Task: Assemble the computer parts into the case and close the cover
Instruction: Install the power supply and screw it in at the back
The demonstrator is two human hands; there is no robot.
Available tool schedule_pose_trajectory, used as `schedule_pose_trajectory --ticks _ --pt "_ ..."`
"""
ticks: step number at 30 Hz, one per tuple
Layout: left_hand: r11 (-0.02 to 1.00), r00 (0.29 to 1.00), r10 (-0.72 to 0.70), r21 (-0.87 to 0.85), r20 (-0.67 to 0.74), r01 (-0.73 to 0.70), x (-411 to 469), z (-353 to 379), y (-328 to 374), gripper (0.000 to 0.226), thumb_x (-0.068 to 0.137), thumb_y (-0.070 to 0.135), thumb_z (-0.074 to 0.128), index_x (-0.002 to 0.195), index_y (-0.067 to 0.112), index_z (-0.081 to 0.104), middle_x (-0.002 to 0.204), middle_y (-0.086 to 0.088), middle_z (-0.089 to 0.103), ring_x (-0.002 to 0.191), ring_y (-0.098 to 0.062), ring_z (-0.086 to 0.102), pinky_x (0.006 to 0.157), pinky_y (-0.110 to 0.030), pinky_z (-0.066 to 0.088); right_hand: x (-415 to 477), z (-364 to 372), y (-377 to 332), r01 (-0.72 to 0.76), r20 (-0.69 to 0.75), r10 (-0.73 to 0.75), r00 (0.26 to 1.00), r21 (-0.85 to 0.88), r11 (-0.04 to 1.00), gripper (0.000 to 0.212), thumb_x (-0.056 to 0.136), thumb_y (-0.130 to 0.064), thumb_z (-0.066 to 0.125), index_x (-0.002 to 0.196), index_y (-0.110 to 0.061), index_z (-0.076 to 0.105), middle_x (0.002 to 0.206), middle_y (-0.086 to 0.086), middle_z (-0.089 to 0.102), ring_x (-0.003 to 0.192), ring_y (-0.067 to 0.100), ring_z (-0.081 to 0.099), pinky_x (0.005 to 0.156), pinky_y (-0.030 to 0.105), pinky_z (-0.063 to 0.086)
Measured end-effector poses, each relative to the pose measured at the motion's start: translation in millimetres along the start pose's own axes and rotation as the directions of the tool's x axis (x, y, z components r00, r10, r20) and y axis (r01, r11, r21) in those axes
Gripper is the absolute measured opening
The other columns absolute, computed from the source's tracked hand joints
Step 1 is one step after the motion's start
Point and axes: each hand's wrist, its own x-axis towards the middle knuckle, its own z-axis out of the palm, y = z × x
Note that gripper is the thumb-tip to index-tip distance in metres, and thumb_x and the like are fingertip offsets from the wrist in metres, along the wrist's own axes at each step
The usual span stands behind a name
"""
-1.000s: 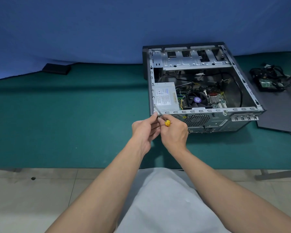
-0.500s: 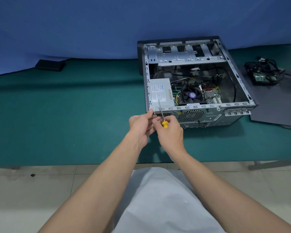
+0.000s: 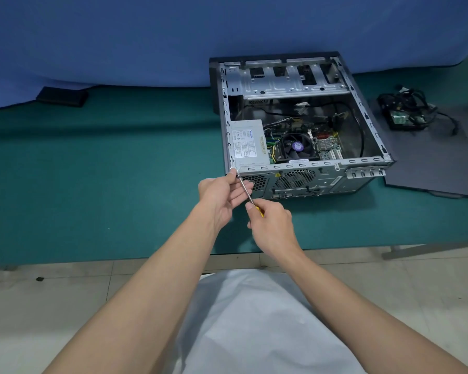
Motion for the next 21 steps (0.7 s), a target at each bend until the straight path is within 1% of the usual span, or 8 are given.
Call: schedule_pose_trajectory --ticks 3,7,10,13,17,19,21 --pt "1.000 1.000 0.007 0.004 0.003 -0.007 -0.7 0.2 -0.2 0.015 0.094 0.008 0.061 0.087 -0.005 0.057 0.086 -0.028 0.067 0.065 -0.029 0.072 0.057 -0.033 0.060 2.2 -0.1 -1.6 -0.007 -0.020 0.007 1.000 0.005 1.000 0.033 0.098 -0.030 0.046 0.066 -0.024 0.053 0.072 0.009 0.065 0.089 0.034 0.058 0.075 0.037 0.048" --pt "1.000 1.000 0.007 0.009 0.001 -0.007 -0.5 0.1 -0.4 0.014 0.094 0.008 0.061 0.089 -0.005 0.057 0.082 -0.025 0.067 0.065 -0.028 0.072 0.057 -0.033 0.060 2.2 -0.5 -0.6 -0.020 -0.013 0.020 1.000 -0.013 1.000 0.036 0.098 -0.030 0.047 0.062 -0.026 0.051 0.067 0.006 0.064 0.085 0.032 0.058 0.071 0.035 0.048" --pt "1.000 1.000 0.006 0.006 0.002 -0.006 -0.8 0.5 -0.6 0.015 0.094 0.008 0.061 0.088 -0.005 0.057 0.076 -0.023 0.068 0.064 -0.028 0.072 0.058 -0.034 0.061 2.8 -0.5 -1.7 -0.023 -0.009 0.023 1.000 -0.015 1.000 0.034 0.098 -0.030 0.047 0.067 -0.023 0.057 0.067 0.006 0.065 0.083 0.031 0.058 0.071 0.035 0.048" --pt "1.000 1.000 0.005 0.000 0.009 -0.005 -2.2 0.4 0.1 0.015 0.094 0.008 0.061 0.093 -0.006 0.057 0.080 -0.025 0.067 0.063 -0.027 0.072 0.058 -0.034 0.061 2.4 -1.3 -4.7 -0.028 -0.001 0.028 1.000 -0.021 0.999 0.032 0.098 -0.030 0.046 0.074 -0.017 0.062 0.070 0.009 0.066 0.086 0.032 0.056 0.072 0.035 0.046" --pt "1.000 1.000 0.004 -0.010 0.005 -0.003 -3.3 0.6 0.9 0.017 0.094 0.008 0.061 0.100 -0.008 0.057 0.083 -0.027 0.067 0.061 -0.027 0.071 0.055 -0.032 0.060 -0.9 -5.2 -9.6 -0.025 0.022 0.027 0.999 -0.064 0.998 0.031 0.099 -0.030 0.044 0.078 -0.016 0.060 0.081 0.013 0.065 0.093 0.030 0.044 0.071 0.035 0.039" --pt "1.000 1.000 0.001 -0.012 0.002 -0.001 -3.8 0.6 1.0 0.018 0.094 0.007 0.061 0.101 -0.009 0.058 0.086 -0.028 0.067 0.062 -0.027 0.072 0.054 -0.032 0.059 -2.1 -8.2 -14.5 -0.014 0.036 0.018 0.999 -0.122 0.992 0.028 0.100 -0.029 0.042 0.080 -0.017 0.059 0.087 0.016 0.064 0.095 0.032 0.044 0.072 0.037 0.042" --pt "1.000 1.000 -0.003 -0.015 0.001 0.003 -3.7 0.3 1.2 0.018 0.094 0.007 0.061 0.099 -0.010 0.058 0.086 -0.029 0.067 0.063 -0.028 0.072 0.053 -0.031 0.059 -1.6 -10.6 -19.4 -0.003 0.041 0.011 0.999 -0.189 0.982 0.027 0.100 -0.029 0.041 0.088 -0.015 0.061 0.093 0.019 0.062 0.099 0.036 0.048 0.075 0.040 0.046"
